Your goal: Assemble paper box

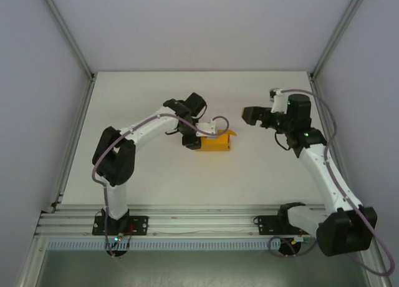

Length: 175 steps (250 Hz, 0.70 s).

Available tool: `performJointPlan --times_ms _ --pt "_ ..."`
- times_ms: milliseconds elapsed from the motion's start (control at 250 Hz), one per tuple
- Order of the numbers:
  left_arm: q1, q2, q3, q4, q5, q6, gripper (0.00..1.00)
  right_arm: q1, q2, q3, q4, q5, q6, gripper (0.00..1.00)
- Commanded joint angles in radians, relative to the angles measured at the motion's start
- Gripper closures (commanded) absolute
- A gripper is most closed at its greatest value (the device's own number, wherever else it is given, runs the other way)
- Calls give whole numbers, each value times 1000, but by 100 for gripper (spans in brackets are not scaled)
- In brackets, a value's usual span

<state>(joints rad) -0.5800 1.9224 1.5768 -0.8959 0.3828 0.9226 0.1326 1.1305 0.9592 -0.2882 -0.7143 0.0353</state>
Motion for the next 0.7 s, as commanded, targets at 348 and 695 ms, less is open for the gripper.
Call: performJointPlan --times_ms 348,695 --pt "5 117 127 -202 34 19 63 141 308 268 -469 12 -473 40" --pt "2 169 199 -246 0 -20 63 206 389 309 -461 159 -442 65"
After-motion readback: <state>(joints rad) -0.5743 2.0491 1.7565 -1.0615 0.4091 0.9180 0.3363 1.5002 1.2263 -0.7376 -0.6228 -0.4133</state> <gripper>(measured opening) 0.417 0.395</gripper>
